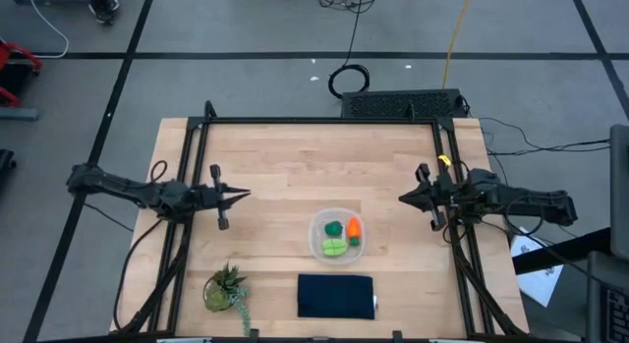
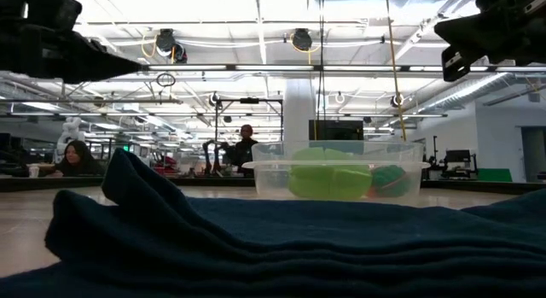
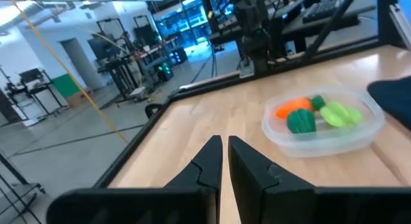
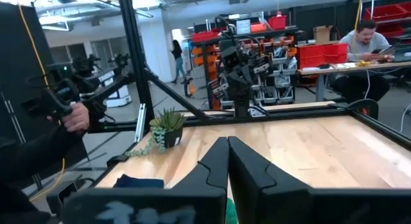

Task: Pick and placing Produce into tupperware
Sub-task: Return to Home Position

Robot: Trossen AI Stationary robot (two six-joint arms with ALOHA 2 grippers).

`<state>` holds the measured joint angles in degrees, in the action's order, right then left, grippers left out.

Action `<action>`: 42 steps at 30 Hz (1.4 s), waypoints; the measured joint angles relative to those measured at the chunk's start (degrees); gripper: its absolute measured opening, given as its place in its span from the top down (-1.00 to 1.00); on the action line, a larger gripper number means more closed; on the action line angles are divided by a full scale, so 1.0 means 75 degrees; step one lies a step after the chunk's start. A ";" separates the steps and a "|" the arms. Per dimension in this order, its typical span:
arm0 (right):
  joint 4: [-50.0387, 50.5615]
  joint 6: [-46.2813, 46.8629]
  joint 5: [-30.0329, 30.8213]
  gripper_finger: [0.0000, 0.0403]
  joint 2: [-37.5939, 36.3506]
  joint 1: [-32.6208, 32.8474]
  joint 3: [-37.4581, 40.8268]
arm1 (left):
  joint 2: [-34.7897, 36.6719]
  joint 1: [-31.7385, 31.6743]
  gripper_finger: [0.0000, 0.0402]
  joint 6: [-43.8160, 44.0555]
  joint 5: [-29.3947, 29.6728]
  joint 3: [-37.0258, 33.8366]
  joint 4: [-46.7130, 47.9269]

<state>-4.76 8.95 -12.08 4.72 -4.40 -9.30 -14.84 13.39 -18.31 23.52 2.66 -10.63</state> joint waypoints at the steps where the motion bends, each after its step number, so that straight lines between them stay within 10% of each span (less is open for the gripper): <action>1: 0.0075 0.0032 0.0000 1.00 -0.0070 0.0000 0.0000 | 0.0179 0.0031 0.85 0.0029 -0.0001 0.0000 0.0248; 11: 0.0556 -0.0166 -0.0032 1.00 -0.0531 0.0000 0.0000 | 0.1962 0.0346 0.85 0.0053 -0.0133 0.0000 0.1610; 42: -0.0145 0.0175 -0.0635 1.00 -0.0550 0.0003 0.0848 | 0.1966 0.0493 0.85 0.0932 -0.0156 0.0073 0.2005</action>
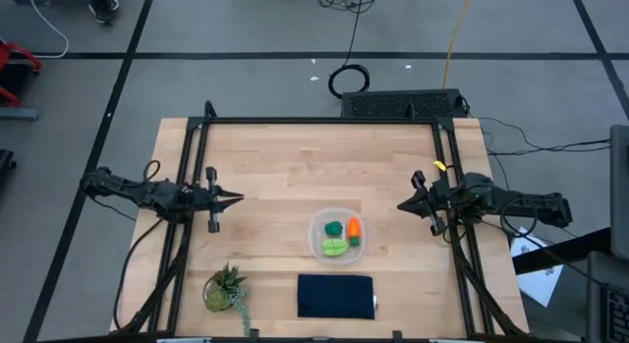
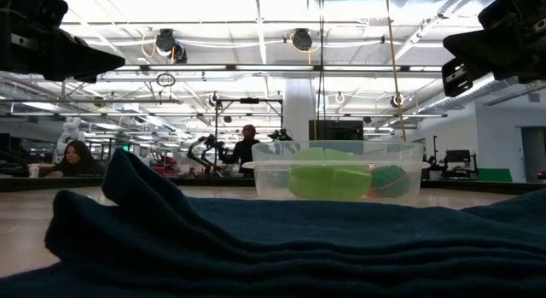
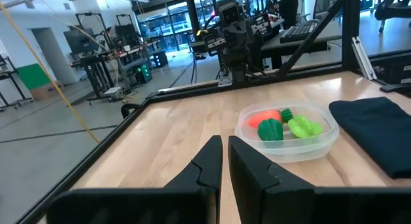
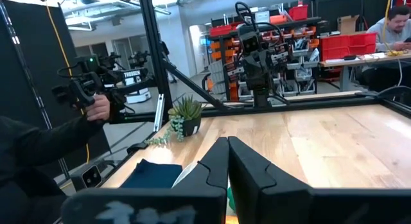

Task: Pick and placing Produce into tupperware
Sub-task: Return to Home Position

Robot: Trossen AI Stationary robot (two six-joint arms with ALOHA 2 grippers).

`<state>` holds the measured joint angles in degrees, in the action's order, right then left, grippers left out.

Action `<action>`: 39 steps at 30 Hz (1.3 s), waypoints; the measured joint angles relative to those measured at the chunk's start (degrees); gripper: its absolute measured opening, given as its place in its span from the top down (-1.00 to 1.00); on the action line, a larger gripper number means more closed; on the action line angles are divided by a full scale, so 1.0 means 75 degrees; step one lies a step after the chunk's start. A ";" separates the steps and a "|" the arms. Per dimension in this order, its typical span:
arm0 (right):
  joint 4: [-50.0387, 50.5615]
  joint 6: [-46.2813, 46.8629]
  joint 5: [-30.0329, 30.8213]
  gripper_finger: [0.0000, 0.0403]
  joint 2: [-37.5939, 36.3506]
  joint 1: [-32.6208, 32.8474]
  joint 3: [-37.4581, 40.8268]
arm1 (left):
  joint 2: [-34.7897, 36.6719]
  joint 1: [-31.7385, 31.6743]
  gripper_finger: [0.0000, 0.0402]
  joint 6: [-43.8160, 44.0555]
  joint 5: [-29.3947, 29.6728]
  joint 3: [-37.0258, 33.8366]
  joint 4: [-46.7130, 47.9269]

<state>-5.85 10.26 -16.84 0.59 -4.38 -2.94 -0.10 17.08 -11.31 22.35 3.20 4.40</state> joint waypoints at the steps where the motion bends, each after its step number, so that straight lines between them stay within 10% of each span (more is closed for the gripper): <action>1: -0.0002 0.0000 0.0001 1.00 -0.0002 0.0000 0.0000 | 0.0000 0.0000 0.85 0.0044 0.0000 0.0000 0.0000; 39: 0.0010 0.0137 0.0006 1.00 0.0001 0.0000 0.0022 | -0.0003 0.0000 0.85 0.0321 0.0027 -0.0002 0.0000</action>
